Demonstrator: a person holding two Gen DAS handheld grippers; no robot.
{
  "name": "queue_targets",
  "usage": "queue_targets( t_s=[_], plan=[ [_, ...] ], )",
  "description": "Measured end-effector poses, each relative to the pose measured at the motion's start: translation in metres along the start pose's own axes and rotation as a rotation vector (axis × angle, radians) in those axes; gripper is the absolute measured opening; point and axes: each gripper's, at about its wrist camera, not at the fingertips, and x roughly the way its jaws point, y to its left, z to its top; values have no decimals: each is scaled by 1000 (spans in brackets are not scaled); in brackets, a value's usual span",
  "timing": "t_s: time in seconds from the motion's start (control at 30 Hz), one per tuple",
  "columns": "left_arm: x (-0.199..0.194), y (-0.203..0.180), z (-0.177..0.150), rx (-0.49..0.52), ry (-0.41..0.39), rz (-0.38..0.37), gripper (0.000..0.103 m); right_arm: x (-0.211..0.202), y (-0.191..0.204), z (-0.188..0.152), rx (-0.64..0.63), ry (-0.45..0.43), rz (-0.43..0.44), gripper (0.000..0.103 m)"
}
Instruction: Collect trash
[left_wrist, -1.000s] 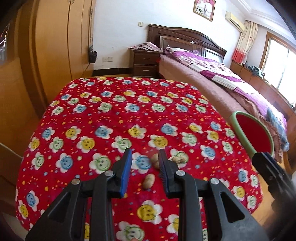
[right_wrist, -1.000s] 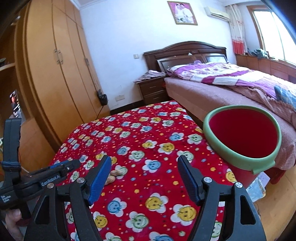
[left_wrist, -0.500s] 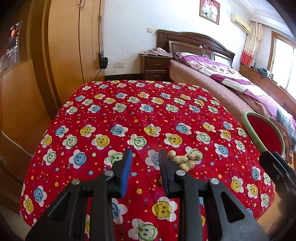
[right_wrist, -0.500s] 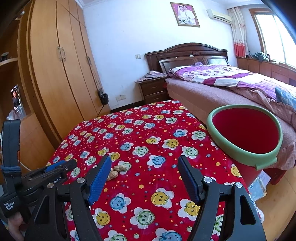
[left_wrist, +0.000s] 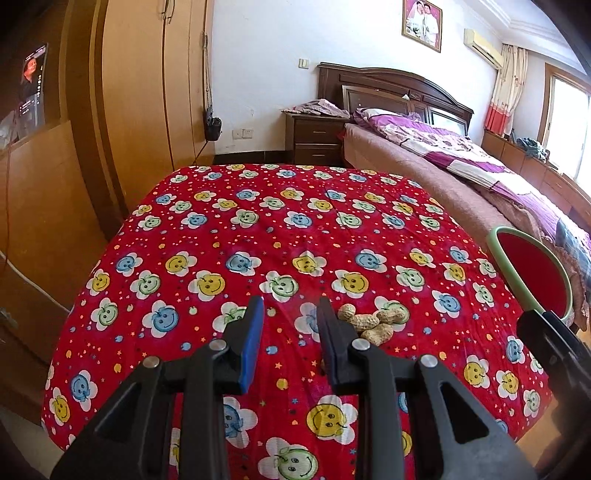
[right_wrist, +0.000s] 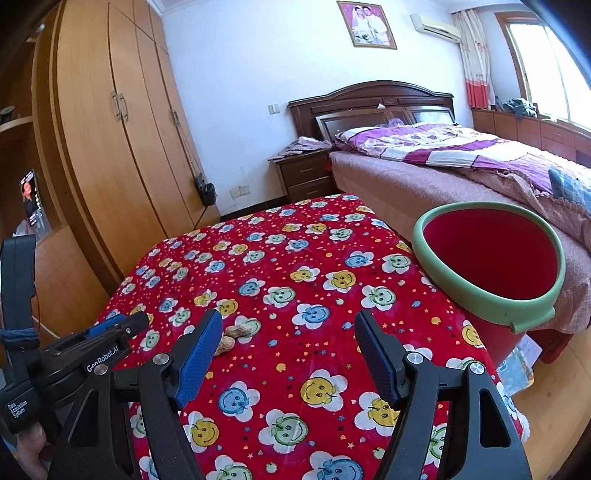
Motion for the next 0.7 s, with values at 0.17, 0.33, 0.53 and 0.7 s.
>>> queue_targets(
  t_s=[0.17,0.33,0.53,0.7],
  plan=[
    [0,1,1,-6,-1,1,29,0,0,0,1,0,0,75],
    [-1,1,2,-7,-2,3,29,0,0,0,1,0,0,75],
    [0,1,2,-7,-2,3,29,0,0,-1,2,1,0,75],
    [-1,1,2,-8,-3,4,29,0,0,-2,3,2,0,75]
  ],
)
